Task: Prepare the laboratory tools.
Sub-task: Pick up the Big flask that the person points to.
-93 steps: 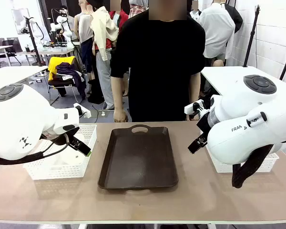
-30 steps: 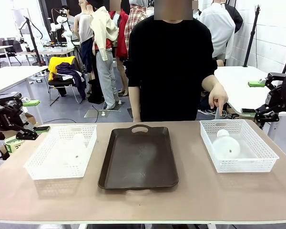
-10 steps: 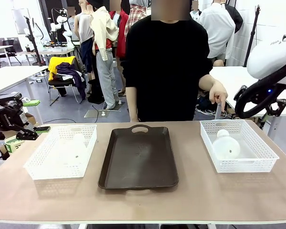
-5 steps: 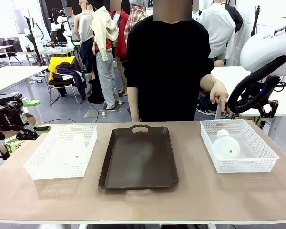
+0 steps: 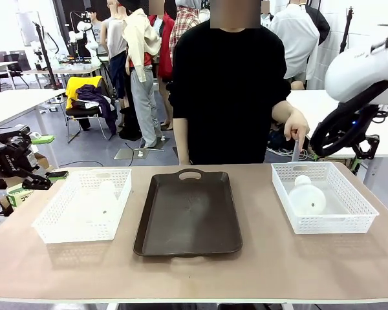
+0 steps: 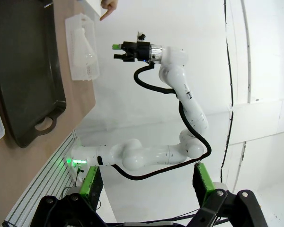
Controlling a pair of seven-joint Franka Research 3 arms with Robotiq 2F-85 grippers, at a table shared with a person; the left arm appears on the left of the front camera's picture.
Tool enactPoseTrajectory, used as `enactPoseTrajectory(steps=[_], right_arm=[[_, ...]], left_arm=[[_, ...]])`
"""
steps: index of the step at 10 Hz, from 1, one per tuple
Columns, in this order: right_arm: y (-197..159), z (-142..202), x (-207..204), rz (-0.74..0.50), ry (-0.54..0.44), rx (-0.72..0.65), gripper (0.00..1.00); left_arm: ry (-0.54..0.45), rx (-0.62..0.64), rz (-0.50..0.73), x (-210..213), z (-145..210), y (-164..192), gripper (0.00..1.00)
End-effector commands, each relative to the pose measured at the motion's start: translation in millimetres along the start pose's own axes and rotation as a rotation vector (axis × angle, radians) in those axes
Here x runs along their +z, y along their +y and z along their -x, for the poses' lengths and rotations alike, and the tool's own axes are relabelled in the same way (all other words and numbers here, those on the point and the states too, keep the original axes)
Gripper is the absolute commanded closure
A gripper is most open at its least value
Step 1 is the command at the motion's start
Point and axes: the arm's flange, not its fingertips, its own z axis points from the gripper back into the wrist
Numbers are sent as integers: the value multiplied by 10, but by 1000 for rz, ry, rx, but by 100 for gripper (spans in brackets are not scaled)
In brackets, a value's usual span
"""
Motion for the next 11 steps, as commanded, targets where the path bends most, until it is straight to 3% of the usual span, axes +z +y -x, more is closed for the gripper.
enactPoseTrajectory(steps=[1, 5, 11], right_arm=[[371, -185, -169, 101, -98, 1, 0], [772, -369, -690, 158, -98, 11, 0], [736, -500, -1266, 112, -25, -22, 0]], left_arm=[[2, -3, 10, 16, 7, -24, 0], [2, -3, 10, 16, 7, -24, 0], [2, -3, 10, 16, 7, -24, 0]])
